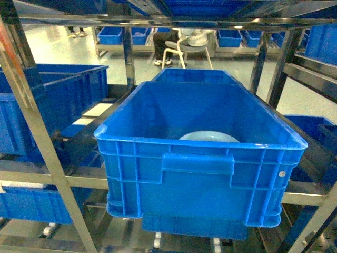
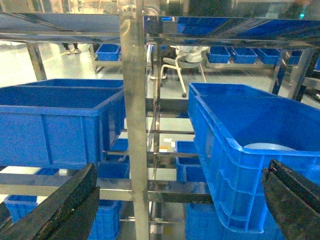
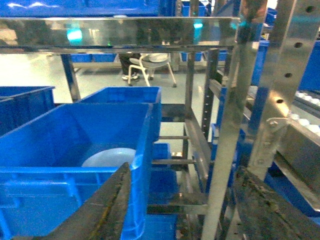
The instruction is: Place blue tray on left shelf second layer neatly
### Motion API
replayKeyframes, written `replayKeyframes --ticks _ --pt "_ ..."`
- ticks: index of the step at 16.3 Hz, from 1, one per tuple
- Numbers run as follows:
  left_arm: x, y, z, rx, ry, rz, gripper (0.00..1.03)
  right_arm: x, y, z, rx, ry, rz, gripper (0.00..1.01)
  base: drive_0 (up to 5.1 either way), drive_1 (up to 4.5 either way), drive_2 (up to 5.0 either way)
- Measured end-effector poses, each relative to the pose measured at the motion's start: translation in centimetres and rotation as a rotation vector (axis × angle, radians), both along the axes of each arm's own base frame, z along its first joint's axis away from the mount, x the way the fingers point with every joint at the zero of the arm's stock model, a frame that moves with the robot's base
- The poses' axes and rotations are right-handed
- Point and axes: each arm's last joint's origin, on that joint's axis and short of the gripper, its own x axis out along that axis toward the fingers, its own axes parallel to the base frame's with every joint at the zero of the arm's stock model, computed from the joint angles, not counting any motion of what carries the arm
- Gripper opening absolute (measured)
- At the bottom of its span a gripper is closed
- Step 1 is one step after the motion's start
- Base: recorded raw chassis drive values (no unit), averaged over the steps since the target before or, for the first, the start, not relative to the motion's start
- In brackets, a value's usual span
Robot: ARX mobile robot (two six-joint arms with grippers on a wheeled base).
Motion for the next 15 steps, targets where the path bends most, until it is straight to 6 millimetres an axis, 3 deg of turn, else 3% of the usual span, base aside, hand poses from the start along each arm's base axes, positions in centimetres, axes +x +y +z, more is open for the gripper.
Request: replayKeyframes --ticks 5,6,10,15 --pt "0.0 0.0 0.0 0.0 0.0 -0.001 0.98 0.0 -1.4 -1.5 -0.027 -0.008 0.009 0.07 0.0 0.0 0.0" --pt "0.0 0.0 0.0 0.0 0.0 -0.001 0.98 0.0 -1.6 -1.8 -0.03 -0.008 0.01 0.02 0.0 0.0 0.0" --pt "0.0 0.0 0.0 0.0 0.0 0.001 0.98 0.0 -3.0 -2.6 -0.034 -0.005 -0.015 0.02 0.0 0.0 0.0" --pt "0.0 0.0 0.0 0.0 0.0 0.0 0.98 -0.1 -2.8 -3.8 -0.033 -0.014 0.015 0.02 0.0 0.0 0.0"
